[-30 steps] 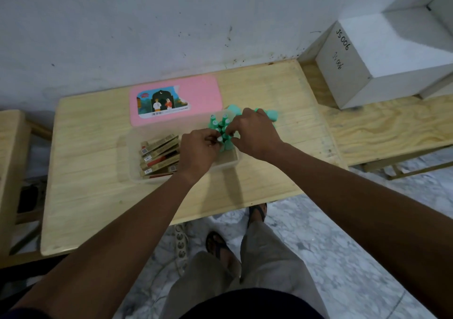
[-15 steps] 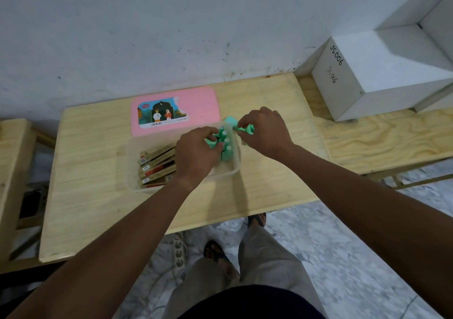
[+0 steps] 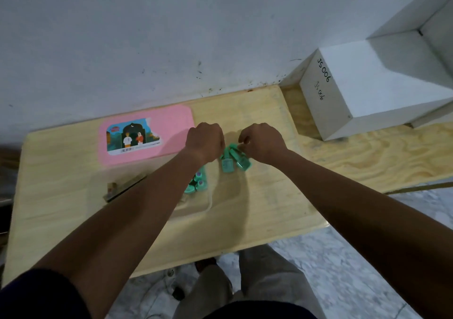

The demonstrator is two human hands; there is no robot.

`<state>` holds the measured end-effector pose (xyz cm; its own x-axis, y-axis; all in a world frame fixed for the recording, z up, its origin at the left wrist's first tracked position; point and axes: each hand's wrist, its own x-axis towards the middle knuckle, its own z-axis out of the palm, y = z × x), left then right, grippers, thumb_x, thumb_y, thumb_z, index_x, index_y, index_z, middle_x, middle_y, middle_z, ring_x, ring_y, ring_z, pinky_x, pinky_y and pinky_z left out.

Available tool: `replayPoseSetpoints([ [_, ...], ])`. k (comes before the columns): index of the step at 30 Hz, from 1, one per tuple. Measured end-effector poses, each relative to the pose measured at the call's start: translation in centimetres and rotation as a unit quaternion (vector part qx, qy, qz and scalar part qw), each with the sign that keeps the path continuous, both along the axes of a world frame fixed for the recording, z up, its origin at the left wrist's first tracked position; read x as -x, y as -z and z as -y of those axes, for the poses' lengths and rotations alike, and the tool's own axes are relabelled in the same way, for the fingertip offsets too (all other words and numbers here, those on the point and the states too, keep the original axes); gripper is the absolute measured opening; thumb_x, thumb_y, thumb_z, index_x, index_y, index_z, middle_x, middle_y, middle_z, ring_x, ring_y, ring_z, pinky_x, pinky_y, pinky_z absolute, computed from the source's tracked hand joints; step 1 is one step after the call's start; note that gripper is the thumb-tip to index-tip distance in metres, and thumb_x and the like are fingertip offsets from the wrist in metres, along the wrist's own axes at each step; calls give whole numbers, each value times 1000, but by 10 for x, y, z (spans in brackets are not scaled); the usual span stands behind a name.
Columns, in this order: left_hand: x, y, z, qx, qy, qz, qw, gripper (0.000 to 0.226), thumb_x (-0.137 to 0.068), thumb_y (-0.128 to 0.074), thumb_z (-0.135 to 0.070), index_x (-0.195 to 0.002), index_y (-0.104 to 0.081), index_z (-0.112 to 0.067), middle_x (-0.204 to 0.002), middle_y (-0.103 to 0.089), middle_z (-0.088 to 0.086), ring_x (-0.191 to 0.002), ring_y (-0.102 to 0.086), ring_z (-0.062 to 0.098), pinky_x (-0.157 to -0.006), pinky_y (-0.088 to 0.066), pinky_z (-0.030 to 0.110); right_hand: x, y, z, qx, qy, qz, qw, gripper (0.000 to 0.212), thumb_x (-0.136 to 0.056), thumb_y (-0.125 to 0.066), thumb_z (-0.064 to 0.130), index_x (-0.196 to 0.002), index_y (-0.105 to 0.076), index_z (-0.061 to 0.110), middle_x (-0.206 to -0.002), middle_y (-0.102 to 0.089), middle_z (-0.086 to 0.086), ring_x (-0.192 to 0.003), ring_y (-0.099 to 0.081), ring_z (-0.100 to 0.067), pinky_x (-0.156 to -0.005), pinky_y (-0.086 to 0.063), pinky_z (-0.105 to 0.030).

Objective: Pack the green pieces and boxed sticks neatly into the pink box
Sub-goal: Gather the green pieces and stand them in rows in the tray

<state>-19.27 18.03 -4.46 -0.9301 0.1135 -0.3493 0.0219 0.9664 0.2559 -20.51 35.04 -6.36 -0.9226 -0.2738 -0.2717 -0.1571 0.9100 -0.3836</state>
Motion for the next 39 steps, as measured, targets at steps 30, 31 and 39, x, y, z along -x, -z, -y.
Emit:
replayPoseSetpoints([
  [30, -43, -57, 53, -545, -244, 75, 798, 27, -93, -55, 1, -116, -66, -9, -95, -72, 11, -90, -67, 21, -82, -55, 32, -26, -61, 9, 463, 217, 163, 844, 15, -82, -73, 5, -97, -75, 5, -91, -72, -12, -79, -68, -17, -78, -57, -31],
  [31, -54, -62, 56, -564, -263, 88, 778, 27, -93, -53, 1, -114, -67, -10, -97, -71, 12, -88, -67, 21, -79, -56, 31, -35, -65, 14, 475, 214, 168, 837, 14, -83, -72, 4, -96, -75, 6, -93, -71, -13, -82, -68, -18, -83, -57, -33],
  [39, -112, -74, 78, -595, -294, 66, 745, 21, -95, -57, -5, -114, -66, -5, -97, -69, 13, -87, -66, 19, -73, -57, 26, -85, -86, 43, 491, 180, 153, 838, 9, -84, -69, -1, -91, -73, -1, -84, -69, -11, -86, -69, -25, -87, -59, -39],
])
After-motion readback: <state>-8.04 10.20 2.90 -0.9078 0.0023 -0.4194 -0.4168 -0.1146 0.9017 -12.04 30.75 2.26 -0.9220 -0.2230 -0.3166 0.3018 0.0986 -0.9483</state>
